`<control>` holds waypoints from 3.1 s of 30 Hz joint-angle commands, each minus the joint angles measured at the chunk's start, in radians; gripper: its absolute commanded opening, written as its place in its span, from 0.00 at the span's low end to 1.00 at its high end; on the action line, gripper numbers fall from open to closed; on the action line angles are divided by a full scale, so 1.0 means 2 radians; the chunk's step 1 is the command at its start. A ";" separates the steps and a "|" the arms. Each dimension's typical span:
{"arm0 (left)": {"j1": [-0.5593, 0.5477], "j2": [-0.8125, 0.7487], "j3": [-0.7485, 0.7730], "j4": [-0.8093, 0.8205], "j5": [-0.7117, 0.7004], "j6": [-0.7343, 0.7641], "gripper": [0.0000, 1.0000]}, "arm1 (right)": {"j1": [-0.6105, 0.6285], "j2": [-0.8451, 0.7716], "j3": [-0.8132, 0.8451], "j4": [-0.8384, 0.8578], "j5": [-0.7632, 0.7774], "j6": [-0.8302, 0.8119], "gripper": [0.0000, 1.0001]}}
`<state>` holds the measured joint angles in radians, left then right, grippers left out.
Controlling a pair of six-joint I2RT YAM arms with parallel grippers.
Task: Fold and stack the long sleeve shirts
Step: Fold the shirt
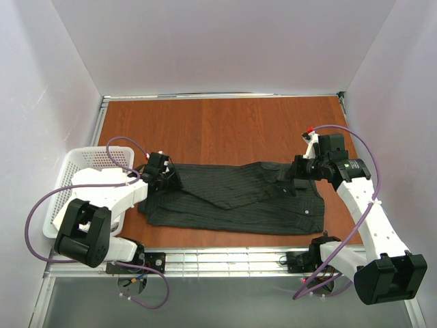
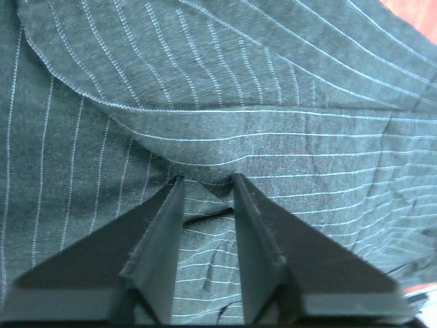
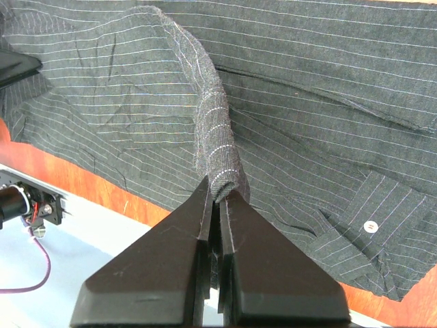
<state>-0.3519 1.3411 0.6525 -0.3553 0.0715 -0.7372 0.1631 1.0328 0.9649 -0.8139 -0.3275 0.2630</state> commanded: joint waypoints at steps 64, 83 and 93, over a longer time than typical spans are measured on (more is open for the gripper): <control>-0.001 -0.013 0.033 0.051 0.004 -0.006 0.58 | -0.004 0.037 -0.216 0.374 -0.059 0.072 0.59; 0.017 -0.076 -0.023 0.037 -0.075 -0.031 0.67 | -0.089 0.030 -0.259 0.342 -0.046 0.003 0.57; 0.009 -0.067 0.033 0.020 -0.060 -0.019 0.55 | 0.133 0.018 -0.165 0.394 -0.110 0.063 0.48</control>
<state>-0.3267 1.1687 0.6807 -0.3237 -0.0547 -0.8059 0.3187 1.0386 0.5964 -0.1066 -0.4732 0.3202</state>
